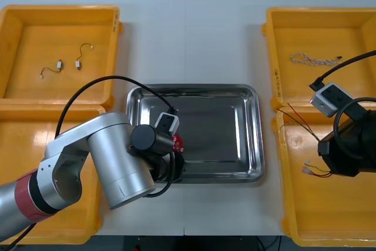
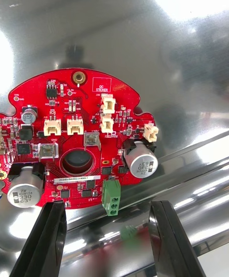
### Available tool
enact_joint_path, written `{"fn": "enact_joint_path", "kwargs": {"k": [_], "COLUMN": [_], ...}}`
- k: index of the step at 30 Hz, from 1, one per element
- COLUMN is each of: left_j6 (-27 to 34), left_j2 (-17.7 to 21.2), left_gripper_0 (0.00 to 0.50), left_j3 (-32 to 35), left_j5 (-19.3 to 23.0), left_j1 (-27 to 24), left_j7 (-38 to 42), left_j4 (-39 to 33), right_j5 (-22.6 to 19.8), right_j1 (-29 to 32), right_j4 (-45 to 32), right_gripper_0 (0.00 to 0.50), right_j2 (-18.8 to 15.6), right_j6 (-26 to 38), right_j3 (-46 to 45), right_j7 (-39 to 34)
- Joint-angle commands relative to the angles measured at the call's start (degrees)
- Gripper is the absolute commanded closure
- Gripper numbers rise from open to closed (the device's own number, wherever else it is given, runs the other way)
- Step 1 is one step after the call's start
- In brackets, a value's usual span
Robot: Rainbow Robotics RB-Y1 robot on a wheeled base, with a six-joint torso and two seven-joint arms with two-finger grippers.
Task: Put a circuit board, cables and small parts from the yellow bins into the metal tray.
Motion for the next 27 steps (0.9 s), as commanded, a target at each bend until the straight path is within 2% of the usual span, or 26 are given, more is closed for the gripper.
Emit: {"fn": "enact_joint_path", "kwargs": {"k": [1,5,10,18,27], "left_j6": [-0.66,-0.66,-0.57,0.39,3.91], "left_j2": [-1.34,-1.25,-0.73,0.77,4.28], "left_gripper_0": [0.0,0.0,0.0,0.0,0.0], "left_j3": [1.15,2.38,3.88,7.48,13.02], "left_j5": [-0.49,0.04,0.74,3.73,8.39], "left_j1": [-2.19,-2.19,-2.19,-2.19,-2.19], "left_j7": [3.64,3.55,3.64,3.37,2.41], "left_j4": [-0.72,-0.99,-1.69,-3.8,-7.05], "right_j5": [-0.76,0.56,2.93,6.19,5.57], "right_j1": [-3.13,-5.59,-8.32,-11.66,-12.8], "right_j4": [-2.19,-2.1,-1.58,-1.14,-1.14], "right_gripper_0": [0.5,0.5,0.5,0.5,0.5], "right_j2": [0.52,1.31,3.95,4.47,5.18], "right_j6": [0.24,0.24,0.24,0.24,0.24], "right_j3": [2.95,6.64,11.3,19.39,23.34], "right_j7": [-0.75,-0.75,-0.66,0.39,2.77]}}
